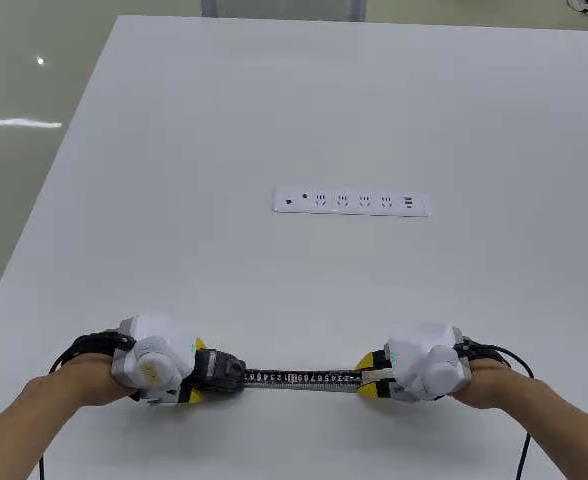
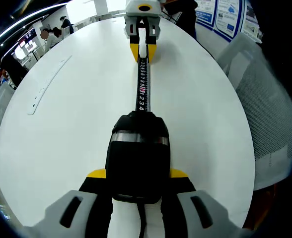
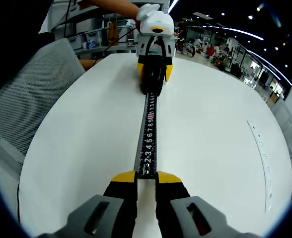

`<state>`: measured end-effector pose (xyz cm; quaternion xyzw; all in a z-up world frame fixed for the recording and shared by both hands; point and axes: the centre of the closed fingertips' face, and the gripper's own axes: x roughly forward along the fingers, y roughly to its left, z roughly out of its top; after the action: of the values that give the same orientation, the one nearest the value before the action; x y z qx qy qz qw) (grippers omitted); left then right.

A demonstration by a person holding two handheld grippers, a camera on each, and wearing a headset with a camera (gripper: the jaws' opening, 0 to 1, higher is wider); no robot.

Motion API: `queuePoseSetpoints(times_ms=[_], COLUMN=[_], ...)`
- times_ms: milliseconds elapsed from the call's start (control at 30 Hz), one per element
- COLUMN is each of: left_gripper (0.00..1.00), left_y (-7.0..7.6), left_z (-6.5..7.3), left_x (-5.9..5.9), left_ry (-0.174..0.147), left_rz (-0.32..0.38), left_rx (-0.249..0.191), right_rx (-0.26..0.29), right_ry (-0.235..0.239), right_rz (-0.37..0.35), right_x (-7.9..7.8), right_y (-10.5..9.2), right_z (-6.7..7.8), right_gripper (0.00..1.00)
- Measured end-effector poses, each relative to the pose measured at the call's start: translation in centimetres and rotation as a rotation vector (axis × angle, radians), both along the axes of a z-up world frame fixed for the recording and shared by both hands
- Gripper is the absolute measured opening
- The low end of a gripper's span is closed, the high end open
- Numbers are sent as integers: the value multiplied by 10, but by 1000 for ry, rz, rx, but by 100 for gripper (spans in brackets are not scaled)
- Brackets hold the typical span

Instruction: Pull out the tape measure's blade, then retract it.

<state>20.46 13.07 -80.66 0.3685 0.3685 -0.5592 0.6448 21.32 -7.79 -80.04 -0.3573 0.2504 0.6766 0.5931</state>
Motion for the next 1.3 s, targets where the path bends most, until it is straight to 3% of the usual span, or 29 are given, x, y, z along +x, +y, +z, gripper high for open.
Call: queuePoseSetpoints(times_ms=[1300], left_gripper=[32], left_y=[0], left_z=[0], left_x=[-1], left_ry=[2], left_rz=[3], left_rx=[0], right_rx=[-12], right_ry=[-5], right_rz=[-2], right_x=[1], right_y=[-14], right_z=[1], right_gripper=[12])
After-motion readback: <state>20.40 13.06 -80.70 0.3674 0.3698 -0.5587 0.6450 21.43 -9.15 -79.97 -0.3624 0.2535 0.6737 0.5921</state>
